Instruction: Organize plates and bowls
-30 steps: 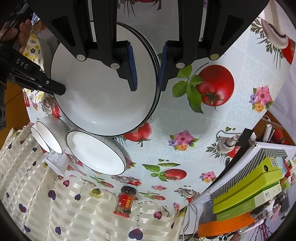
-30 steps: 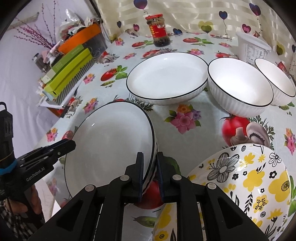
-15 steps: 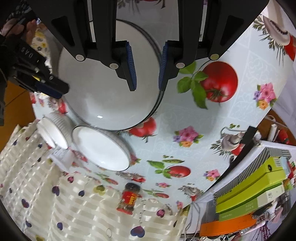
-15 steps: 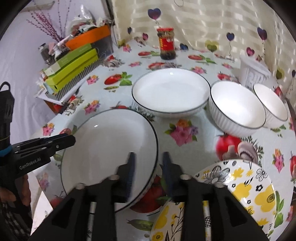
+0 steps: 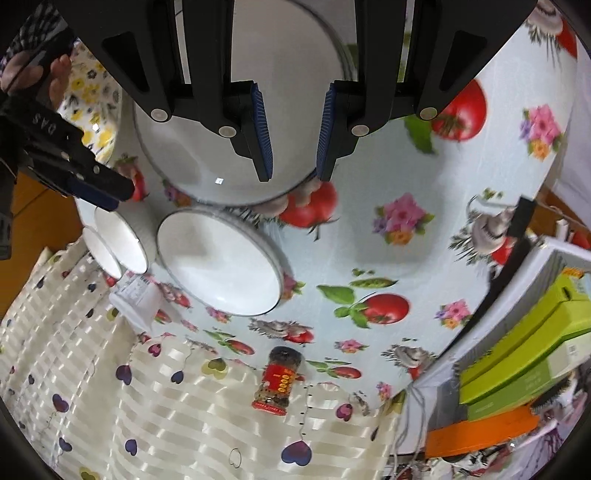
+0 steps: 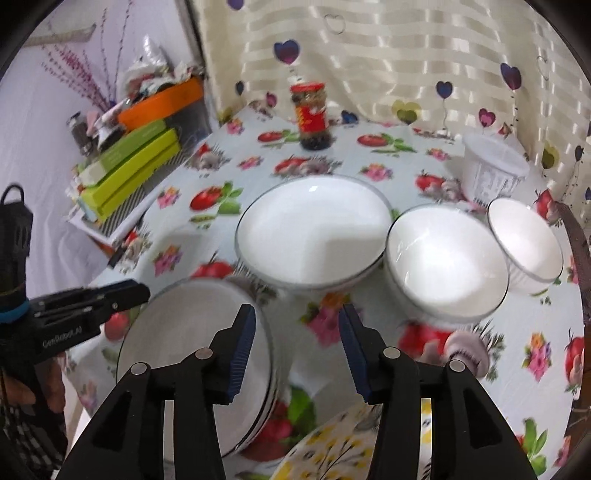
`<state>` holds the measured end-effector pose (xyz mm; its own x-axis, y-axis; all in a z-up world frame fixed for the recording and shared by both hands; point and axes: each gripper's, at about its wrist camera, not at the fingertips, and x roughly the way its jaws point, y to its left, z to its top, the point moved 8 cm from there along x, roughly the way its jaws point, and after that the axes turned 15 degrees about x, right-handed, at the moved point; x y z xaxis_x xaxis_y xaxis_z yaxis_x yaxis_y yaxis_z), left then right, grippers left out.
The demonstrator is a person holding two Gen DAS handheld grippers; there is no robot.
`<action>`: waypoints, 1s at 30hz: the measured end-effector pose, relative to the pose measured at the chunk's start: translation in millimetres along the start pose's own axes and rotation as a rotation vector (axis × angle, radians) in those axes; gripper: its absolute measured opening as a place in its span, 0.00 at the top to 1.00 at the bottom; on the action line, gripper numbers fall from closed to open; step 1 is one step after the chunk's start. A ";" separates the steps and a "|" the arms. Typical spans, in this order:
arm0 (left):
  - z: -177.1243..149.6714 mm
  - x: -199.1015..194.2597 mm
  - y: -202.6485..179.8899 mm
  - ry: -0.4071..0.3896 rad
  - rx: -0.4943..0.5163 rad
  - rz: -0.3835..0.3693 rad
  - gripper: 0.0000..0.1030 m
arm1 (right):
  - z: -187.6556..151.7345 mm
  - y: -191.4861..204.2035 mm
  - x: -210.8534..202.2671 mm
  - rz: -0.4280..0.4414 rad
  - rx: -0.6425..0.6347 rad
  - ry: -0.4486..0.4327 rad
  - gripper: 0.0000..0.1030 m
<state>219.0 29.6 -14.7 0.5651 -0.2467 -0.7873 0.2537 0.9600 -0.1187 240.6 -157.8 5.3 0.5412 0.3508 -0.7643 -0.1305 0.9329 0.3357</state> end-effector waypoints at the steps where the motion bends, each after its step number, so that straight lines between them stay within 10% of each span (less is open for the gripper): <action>1: 4.5 1.7 0.7 0.000 0.003 0.002 0.75 | 8.4 -2.5 0.8 0.001 0.008 -0.005 0.54; 30: 66.2 99.7 6.4 0.129 0.042 -0.121 0.75 | 121.3 -50.2 120.2 -0.073 0.026 0.111 0.67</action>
<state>328.9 2.5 -53.8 0.4234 -0.3384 -0.8404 0.3478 0.9173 -0.1942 413.0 -172.4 -36.6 0.4527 0.2898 -0.8433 -0.0716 0.9545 0.2896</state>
